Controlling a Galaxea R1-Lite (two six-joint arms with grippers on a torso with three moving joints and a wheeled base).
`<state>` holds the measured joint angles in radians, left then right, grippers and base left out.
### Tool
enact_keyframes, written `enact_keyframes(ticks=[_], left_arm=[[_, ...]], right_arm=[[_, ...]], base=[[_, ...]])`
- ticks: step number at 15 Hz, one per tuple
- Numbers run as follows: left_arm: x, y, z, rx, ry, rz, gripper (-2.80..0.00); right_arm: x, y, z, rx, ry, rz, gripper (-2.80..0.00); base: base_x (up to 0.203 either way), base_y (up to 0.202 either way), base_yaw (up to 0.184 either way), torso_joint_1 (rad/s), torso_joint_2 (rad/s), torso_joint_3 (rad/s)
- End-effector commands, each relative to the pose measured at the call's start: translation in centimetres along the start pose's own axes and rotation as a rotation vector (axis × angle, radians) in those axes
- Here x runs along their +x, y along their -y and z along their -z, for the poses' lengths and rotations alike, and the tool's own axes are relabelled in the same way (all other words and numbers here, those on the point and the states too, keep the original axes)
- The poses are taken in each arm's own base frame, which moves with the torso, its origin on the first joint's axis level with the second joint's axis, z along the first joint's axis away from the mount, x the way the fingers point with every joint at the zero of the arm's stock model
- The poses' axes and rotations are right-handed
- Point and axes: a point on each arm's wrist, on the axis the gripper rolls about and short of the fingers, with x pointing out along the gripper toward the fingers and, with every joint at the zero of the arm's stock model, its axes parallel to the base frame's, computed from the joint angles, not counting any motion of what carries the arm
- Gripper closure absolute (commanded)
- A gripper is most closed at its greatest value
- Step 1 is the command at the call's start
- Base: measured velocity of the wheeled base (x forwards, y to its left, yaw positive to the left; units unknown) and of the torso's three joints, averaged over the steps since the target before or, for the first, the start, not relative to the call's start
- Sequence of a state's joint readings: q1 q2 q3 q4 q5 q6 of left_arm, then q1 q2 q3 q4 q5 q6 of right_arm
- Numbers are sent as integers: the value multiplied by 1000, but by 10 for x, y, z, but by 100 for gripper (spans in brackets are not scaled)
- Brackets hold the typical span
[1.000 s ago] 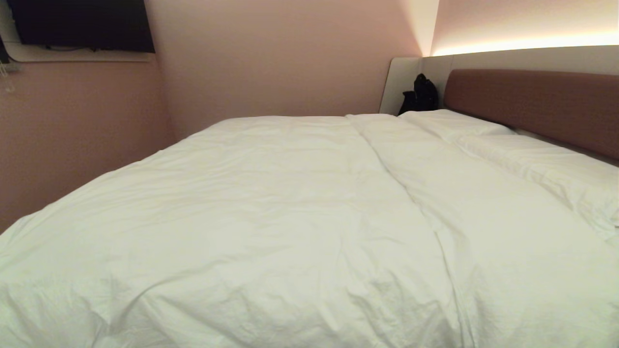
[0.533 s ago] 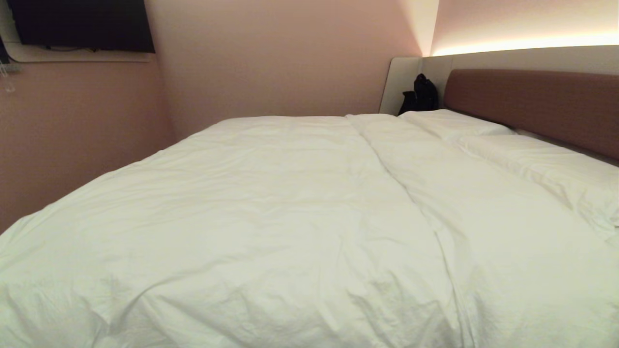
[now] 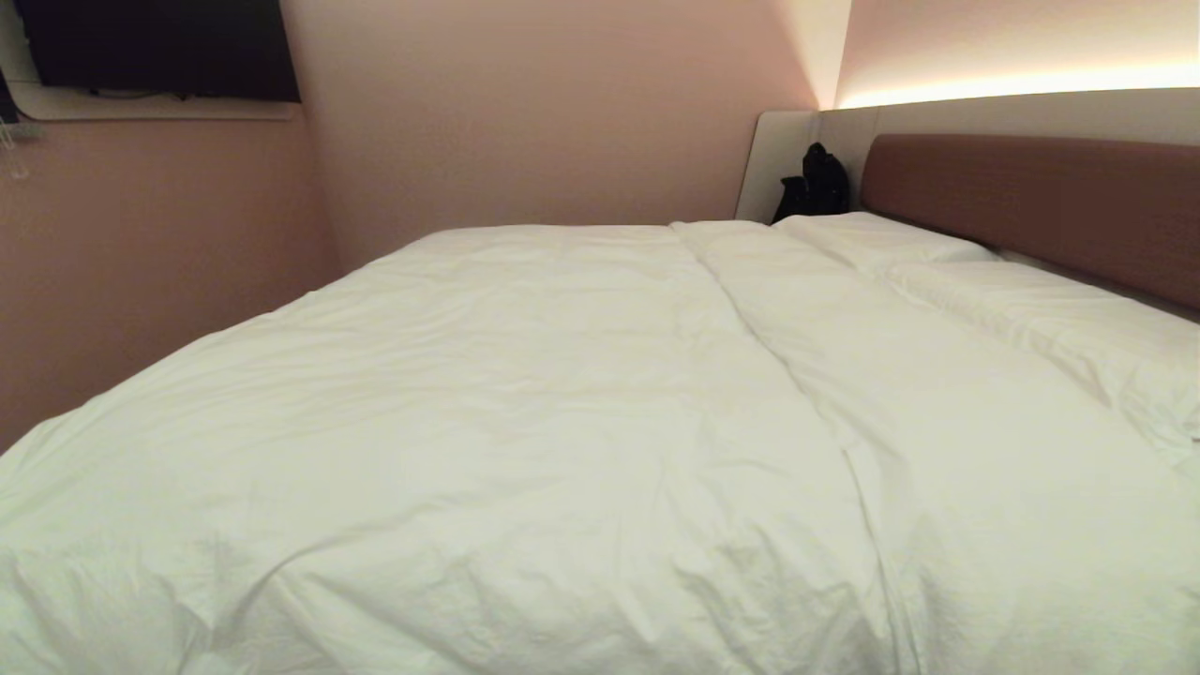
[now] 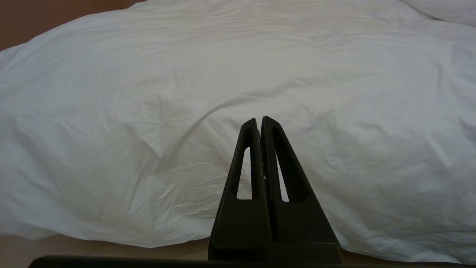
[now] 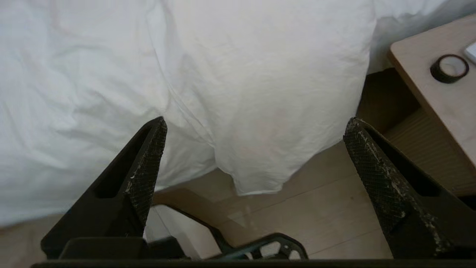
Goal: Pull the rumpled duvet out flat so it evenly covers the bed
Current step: Flatten the corners of the folded blanket
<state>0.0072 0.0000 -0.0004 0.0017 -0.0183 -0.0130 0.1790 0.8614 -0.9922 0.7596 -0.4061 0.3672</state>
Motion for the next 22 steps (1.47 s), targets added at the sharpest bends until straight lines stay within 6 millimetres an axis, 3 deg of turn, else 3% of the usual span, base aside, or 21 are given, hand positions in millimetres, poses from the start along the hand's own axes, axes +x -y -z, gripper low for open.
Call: enact_keyframes(ticks=[1, 7, 13, 19, 22], left_arm=[[0, 0, 0, -1, 1, 0, 0], [0, 0, 0, -1, 0, 0, 0], [0, 0, 0, -1, 0, 0, 0], [0, 0, 0, -1, 0, 0, 0], [0, 0, 0, -1, 1, 0, 0]], right_arm=[[25, -12, -20, 71, 20, 49, 0], [68, -6, -35, 180, -89, 95, 0], [148, 57, -51, 432, -212, 41, 0], [217, 113, -39, 547, -301, 72, 0], [242, 128, -36, 572, -309, 89, 0]], base=[[0, 0, 0, 0, 0, 0], [0, 0, 0, 0, 0, 0], [0, 0, 0, 0, 0, 0], [0, 0, 0, 0, 0, 0], [0, 0, 0, 0, 0, 0]])
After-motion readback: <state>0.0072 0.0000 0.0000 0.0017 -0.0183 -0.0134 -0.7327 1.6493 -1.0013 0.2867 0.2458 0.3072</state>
